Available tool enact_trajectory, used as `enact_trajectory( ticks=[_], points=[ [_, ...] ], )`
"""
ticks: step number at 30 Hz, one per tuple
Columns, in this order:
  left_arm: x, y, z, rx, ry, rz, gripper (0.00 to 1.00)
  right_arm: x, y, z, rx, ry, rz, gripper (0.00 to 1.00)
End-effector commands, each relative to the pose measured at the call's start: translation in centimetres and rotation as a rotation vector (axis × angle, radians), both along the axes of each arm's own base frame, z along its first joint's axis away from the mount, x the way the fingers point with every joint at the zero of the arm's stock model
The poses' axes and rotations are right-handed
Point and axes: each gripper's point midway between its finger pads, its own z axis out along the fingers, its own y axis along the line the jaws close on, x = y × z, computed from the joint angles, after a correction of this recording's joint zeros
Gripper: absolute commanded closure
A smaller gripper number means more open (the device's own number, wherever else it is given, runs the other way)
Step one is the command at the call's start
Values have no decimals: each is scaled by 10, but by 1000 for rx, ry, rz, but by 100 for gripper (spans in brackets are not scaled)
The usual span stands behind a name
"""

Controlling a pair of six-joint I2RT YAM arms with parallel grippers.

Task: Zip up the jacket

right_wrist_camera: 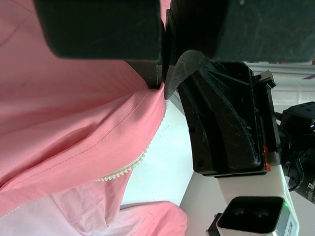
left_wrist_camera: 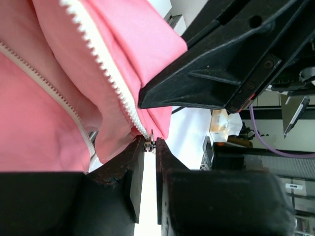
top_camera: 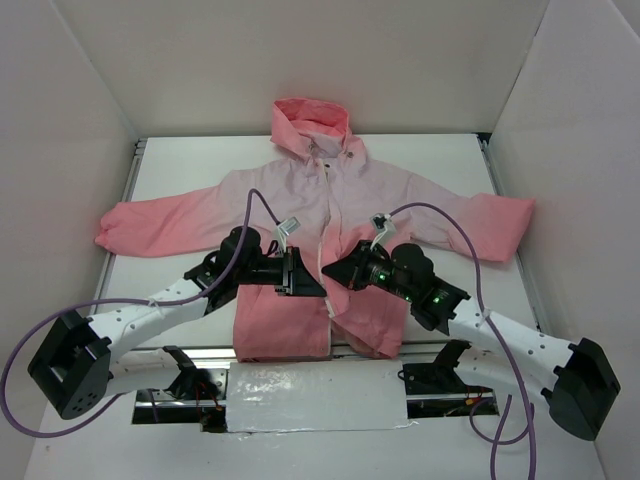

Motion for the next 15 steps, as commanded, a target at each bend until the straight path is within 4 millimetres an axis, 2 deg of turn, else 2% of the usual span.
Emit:
enact_trajectory(
  ticks=[1,9,15],
  points=[
    [-20,-3,11,-26,-27,-132,98,17,6,64,132,-104,-49,100],
    [-30,-5,12,-58,-29,-215,93,26,-3,75,173,-56,-142,100],
    [-24,-6,12,-46,-45,-183,85,30,-11,71,209,14,-212,100]
  ],
)
